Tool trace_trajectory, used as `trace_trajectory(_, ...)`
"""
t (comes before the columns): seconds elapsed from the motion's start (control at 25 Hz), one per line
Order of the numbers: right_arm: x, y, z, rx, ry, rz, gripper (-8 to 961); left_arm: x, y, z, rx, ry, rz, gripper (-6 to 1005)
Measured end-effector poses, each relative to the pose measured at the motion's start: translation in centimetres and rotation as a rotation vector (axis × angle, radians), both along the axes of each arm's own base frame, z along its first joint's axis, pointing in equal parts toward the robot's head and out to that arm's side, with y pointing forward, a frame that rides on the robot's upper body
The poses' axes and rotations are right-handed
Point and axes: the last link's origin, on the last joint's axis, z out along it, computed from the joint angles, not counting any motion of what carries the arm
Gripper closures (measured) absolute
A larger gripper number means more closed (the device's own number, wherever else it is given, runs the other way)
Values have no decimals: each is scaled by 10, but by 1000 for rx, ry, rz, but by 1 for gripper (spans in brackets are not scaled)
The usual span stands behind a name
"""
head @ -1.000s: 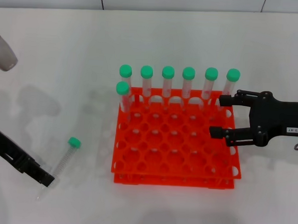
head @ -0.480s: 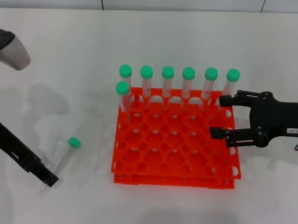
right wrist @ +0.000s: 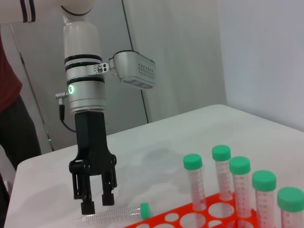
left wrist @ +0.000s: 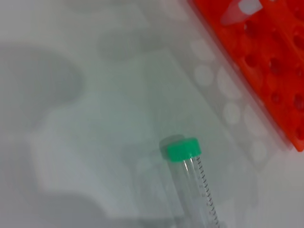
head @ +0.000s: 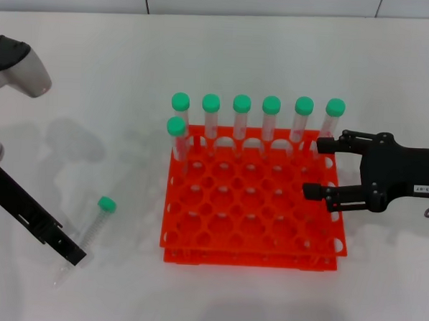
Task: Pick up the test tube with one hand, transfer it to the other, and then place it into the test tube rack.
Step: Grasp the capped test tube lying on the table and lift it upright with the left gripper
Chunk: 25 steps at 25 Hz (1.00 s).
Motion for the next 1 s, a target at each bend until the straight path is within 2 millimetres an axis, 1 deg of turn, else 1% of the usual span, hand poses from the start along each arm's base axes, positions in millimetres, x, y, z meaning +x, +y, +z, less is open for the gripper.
trace_trajectory(0.44, 0, 0, 1, 9, 6, 8, 85, 3, -1, -6, -19, 11, -2, 374)
trace_trajectory(0.68, 0, 0, 1, 9, 7, 7, 85, 1, -1, -6, -24, 38, -3, 466)
trace_trajectory(1.0, 0, 0, 1, 10, 6, 10, 85, 0, 1, -6, -19, 64, -4, 468)
